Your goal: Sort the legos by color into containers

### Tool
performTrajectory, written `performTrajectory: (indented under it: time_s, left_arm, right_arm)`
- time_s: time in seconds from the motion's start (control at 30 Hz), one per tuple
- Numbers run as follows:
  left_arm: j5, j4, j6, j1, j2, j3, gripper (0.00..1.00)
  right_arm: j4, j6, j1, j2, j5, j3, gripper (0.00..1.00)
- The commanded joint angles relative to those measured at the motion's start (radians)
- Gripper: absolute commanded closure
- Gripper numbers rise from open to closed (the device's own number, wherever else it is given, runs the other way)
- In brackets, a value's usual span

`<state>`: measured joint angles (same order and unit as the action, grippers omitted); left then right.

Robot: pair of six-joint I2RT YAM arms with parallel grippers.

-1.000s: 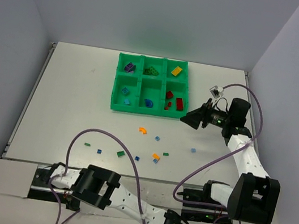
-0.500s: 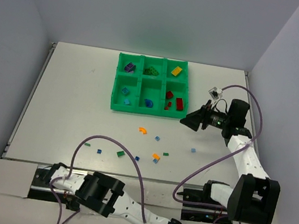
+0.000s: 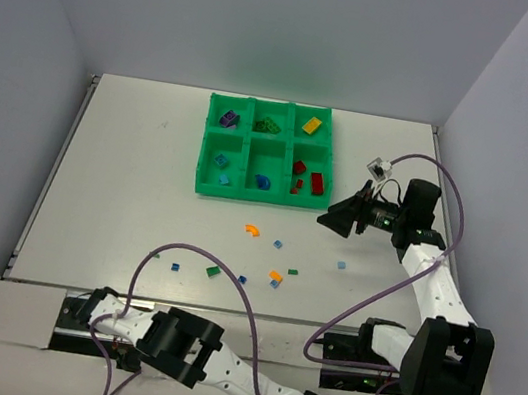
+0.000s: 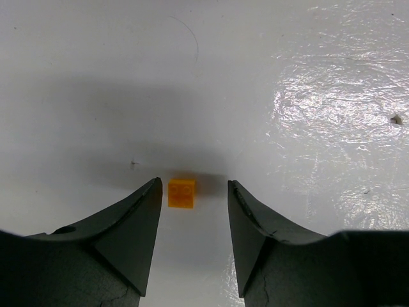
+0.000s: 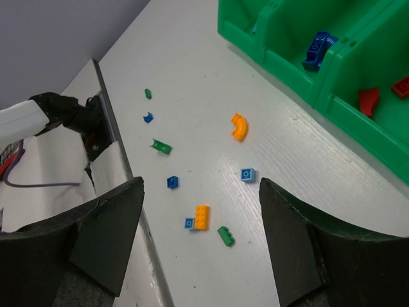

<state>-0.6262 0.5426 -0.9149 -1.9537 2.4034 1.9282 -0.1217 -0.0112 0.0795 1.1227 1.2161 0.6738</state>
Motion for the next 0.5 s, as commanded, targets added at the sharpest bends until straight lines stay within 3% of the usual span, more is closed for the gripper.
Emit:
performTrajectory:
  time_s: [0.0,0.27,0.47]
  left_arm:
    - [-0.035,-0.004,0.016,0.004,0.014,0.037,0.46]
    - [-0.047,0.002,0.019,0.016,0.03,0.046,0.52]
    - [-0.066,0.003,0.033,0.026,0.04,0.049,0.5]
  right_arm:
    - [-0.007,-0.027,0.008,-0.026,0.028,-0.008,0.2]
    - [-0.037,-0.063,0.008,-0.013,0.035,-0.007,0.2]
    - [-0.038,-0.068,0.008,0.002,0.043,-0.002,0.2]
